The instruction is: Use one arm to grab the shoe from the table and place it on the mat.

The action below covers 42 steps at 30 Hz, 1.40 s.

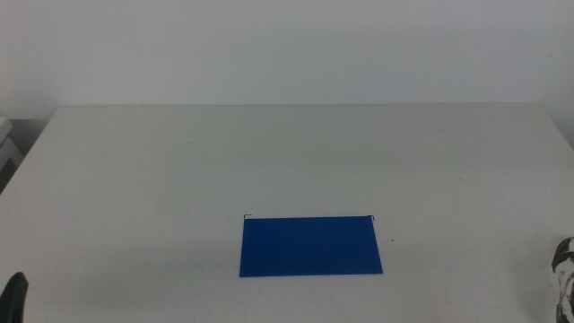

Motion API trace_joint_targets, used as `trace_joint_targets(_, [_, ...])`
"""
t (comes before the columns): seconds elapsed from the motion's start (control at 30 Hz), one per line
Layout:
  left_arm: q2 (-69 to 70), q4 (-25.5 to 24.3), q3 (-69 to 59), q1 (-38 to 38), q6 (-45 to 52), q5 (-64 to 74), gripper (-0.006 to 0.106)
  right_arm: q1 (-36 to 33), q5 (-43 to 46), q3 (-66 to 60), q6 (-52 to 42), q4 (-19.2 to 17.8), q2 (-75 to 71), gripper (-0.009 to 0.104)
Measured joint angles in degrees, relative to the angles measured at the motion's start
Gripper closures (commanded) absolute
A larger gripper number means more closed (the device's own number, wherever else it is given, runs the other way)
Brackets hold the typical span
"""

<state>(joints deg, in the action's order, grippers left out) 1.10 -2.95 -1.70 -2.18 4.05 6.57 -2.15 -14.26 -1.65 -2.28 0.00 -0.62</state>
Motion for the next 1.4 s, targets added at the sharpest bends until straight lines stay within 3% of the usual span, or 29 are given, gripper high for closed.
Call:
trace_joint_targets(0.33, [0.0, 0.0, 0.0, 0.0, 0.0, 0.0, 0.007, 0.0, -9.69, 10.22, 0.0, -0.45, 1.72, 0.003])
trace_joint_targets(0.6, [0.0, 0.0, 0.0, 0.0, 0.0, 0.0, 0.007, 0.0, -15.65, 21.12, 0.0, -0.49, 13.7, 0.003])
trace_joint_targets(0.8, [0.0, 0.0, 0.0, 0.0, 0.0, 0.0, 0.007, 0.0, -27.17, 32.82, 1.28, 1.1, 23.69, 0.003])
trace_joint_targets(1.07, [0.0, 0.0, 0.0, 0.0, 0.0, 0.0, 0.007, 0.0, -44.78, 51.92, 18.82, 2.39, 39.26, 0.003])
trace_joint_targets(1.4, [0.0, 0.0, 0.0, 0.0, 0.0, 0.0, 0.007, 0.0, -54.33, 61.2, 37.65, -7.04, 55.42, 0.003])
